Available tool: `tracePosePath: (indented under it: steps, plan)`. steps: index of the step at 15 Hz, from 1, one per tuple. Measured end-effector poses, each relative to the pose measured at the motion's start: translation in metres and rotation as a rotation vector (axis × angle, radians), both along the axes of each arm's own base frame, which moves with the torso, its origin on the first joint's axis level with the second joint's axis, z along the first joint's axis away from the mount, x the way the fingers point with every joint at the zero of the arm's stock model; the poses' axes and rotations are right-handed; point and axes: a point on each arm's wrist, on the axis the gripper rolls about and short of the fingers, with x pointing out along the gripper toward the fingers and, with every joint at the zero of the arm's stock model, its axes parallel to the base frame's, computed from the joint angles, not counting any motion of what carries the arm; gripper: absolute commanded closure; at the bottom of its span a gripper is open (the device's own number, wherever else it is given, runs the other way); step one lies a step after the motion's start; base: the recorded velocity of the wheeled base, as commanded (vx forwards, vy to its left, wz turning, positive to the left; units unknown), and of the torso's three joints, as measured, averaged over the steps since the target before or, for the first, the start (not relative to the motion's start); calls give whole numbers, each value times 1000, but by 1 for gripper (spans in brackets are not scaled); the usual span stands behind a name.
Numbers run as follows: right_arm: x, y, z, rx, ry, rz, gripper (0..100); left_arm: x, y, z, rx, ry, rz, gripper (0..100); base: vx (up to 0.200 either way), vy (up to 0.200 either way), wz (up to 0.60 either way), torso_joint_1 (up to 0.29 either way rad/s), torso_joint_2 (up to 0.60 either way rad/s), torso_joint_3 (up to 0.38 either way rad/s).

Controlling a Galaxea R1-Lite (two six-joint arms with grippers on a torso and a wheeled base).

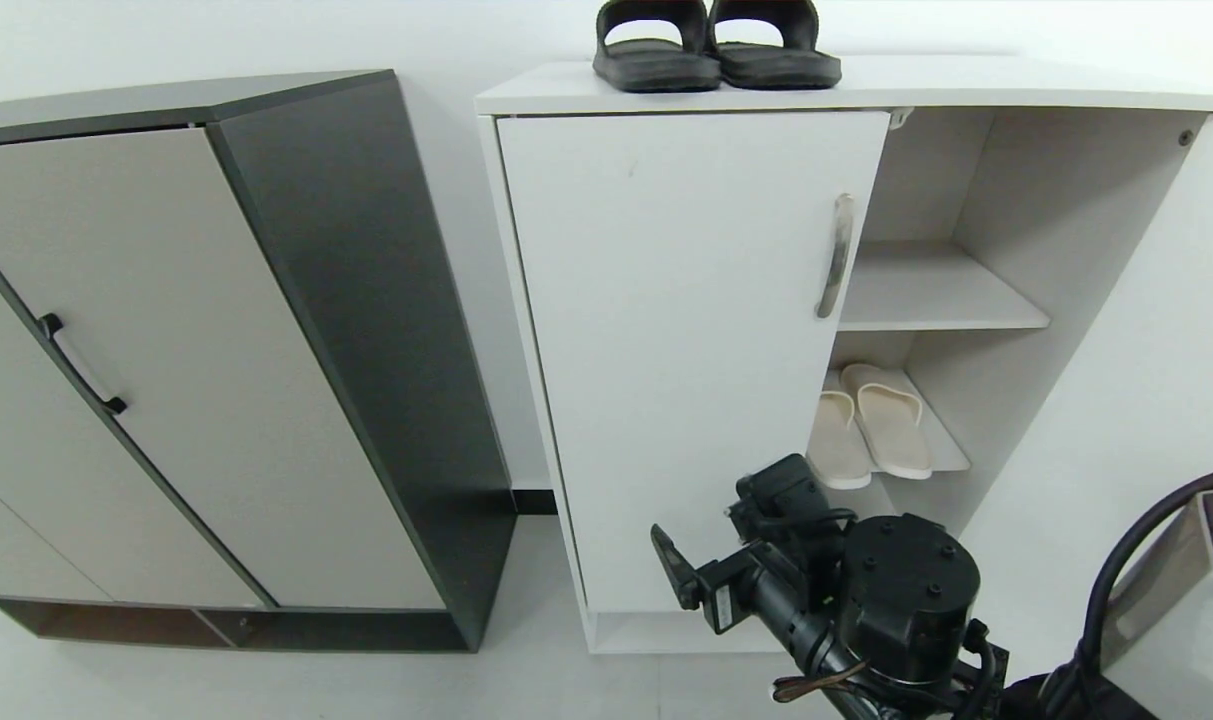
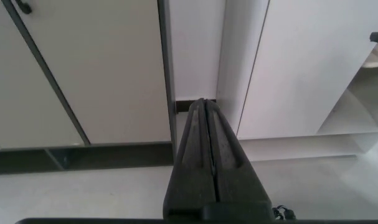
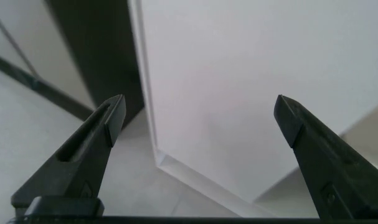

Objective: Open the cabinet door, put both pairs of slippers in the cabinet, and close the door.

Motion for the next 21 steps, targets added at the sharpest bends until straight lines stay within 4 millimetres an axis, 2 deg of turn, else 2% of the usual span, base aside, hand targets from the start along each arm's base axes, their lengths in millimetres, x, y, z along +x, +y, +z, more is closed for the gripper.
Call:
tracePosePath:
  steps: [17, 21]
  plan:
    - [0, 0, -1, -2, 0, -1, 0, 0, 0, 0, -1, 0, -1, 100, 0, 0, 0, 0, 0, 0]
    - [0, 0, -1, -2, 0, 0, 0, 0, 0, 0, -1, 2, -1, 100, 0, 0, 0, 11, -182, -272]
